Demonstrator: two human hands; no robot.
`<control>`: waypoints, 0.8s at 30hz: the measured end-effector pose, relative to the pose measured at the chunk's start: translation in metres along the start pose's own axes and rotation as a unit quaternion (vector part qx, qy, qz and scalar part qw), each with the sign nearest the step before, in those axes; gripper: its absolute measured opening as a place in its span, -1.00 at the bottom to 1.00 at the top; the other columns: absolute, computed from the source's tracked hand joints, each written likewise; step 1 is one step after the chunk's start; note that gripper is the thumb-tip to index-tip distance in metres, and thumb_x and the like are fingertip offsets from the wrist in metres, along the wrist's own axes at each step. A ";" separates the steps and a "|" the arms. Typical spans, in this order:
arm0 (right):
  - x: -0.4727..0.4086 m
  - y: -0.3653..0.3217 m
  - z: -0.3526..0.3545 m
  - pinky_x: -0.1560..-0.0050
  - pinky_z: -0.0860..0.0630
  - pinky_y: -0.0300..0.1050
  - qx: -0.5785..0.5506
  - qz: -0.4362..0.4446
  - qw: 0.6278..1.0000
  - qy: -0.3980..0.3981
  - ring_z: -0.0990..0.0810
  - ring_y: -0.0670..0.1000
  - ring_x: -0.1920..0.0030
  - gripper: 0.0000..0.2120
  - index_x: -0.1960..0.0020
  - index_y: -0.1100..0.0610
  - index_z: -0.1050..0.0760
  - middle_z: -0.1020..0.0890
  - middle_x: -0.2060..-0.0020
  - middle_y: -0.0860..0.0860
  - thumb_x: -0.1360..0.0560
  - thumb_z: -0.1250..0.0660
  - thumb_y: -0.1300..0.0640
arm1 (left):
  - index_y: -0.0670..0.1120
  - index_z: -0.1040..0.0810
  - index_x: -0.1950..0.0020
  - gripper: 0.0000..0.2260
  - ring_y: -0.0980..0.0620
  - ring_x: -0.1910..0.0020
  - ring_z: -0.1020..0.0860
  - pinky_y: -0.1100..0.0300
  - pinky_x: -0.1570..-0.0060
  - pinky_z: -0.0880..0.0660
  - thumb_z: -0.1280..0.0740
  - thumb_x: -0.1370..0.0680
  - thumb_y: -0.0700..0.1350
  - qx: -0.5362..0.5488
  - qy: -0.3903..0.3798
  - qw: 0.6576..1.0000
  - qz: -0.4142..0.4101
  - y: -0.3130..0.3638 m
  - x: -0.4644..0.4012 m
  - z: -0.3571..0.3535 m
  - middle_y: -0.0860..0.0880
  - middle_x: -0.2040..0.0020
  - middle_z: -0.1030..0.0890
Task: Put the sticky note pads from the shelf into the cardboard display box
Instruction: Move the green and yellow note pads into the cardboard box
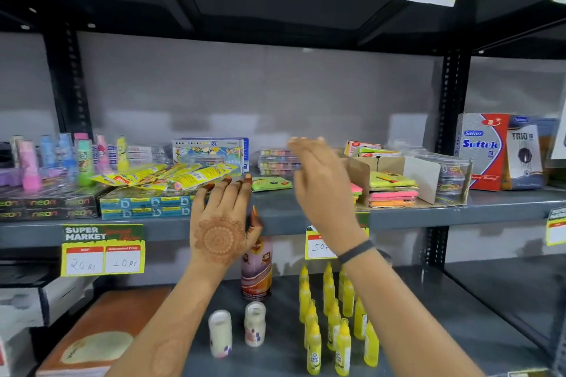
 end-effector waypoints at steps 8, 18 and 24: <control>-0.016 0.014 -0.114 -0.09 -0.52 0.09 0.014 -0.088 0.885 -0.456 -0.53 0.27 -0.11 -0.75 -0.14 0.35 -0.45 -0.55 -0.12 0.32 -0.50 -0.15 0.33 | -0.22 -0.56 -0.23 -0.52 -0.18 -0.03 -0.56 -0.09 -0.11 -0.40 -0.15 -0.43 0.00 0.002 -0.031 1.000 -0.004 -0.003 -0.001 -0.001 -0.17 -0.05 -0.62; 0.028 0.003 -0.012 -0.05 -0.50 0.05 -0.016 -0.053 0.920 -0.389 -0.54 0.20 -0.09 -0.71 -0.18 0.22 -0.48 -0.60 -0.12 0.20 -0.54 -0.14 0.14 | -0.23 -0.55 -0.24 -0.51 -0.17 -0.01 -0.56 -0.09 -0.10 -0.38 -0.15 -0.43 0.00 -0.001 -0.028 1.000 -0.003 -0.001 -0.001 0.002 -0.17 -0.03 -0.62; 0.045 0.000 0.006 -0.08 -0.46 0.03 0.038 0.037 0.947 -0.318 -0.54 0.14 -0.15 -0.60 -0.25 0.10 -0.46 -0.61 -0.15 0.07 -0.43 -0.31 0.28 | -0.23 -0.55 -0.24 -0.53 -0.18 -0.01 -0.56 -0.08 -0.12 -0.37 -0.15 -0.45 -0.01 0.005 -0.033 0.999 -0.002 0.000 -0.001 0.004 -0.17 -0.03 -0.62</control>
Point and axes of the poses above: each hand's wrist, its own x-axis away from the middle knuckle, its own z-axis out of the back of the hand, y = z × x, the point moved 2 cm from there along -x, towards the middle knuckle
